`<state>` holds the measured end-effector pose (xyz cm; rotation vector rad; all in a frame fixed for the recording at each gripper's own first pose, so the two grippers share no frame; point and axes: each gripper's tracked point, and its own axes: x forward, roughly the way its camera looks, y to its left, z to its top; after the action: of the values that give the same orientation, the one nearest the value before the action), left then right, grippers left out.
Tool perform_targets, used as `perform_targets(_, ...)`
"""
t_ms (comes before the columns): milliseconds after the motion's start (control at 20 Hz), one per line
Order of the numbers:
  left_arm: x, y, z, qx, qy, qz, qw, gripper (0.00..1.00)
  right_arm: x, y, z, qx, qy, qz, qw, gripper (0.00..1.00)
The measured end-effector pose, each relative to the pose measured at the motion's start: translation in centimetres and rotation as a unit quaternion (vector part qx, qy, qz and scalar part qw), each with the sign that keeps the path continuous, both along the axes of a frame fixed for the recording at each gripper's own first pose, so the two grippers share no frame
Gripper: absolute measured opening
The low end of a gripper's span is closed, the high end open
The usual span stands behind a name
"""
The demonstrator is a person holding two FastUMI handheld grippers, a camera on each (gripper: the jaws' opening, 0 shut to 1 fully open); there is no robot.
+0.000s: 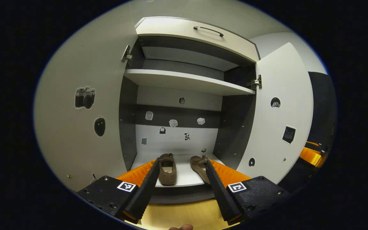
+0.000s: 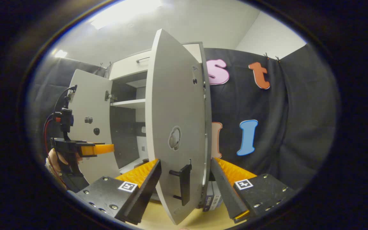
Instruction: Grab one shoe with the right hand and put it into the shoe cabinet, grab the other shoe with the left hand and put it into the shoe cabinet; then close the right door with the right hand and the left door with the left hand.
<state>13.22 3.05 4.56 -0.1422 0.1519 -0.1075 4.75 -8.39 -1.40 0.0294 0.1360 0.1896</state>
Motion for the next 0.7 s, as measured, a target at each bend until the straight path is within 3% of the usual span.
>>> perform_targets(150, -1.1, 0.4, 0.2, -0.004, 0.002, 0.004, 1.0, 0.89, 1.1, 2.0, -0.2, -0.003, -0.005, 0.018, 1.0, 0.95)
perform_targets(200, -1.5, 0.6, 0.2, -0.005, 0.002, 0.007, 1.0, 0.89, 1.6, 2.6, -0.3, -0.003, -0.006, 0.022, 1.0, 0.91)
perform_targets(650, -5.8, 3.6, 2.4, -0.005, -0.018, 0.04, 0.999, 0.89, 4.3, 7.8, -1.0, 0.026, -0.003, 0.071, 0.997, 0.95)
perform_targets(700, -6.3, 4.0, 2.5, -0.003, -0.02, 0.045, 0.999, 0.89, 4.6, 8.2, -1.1, 0.027, -0.001, 0.075, 0.997, 0.92)
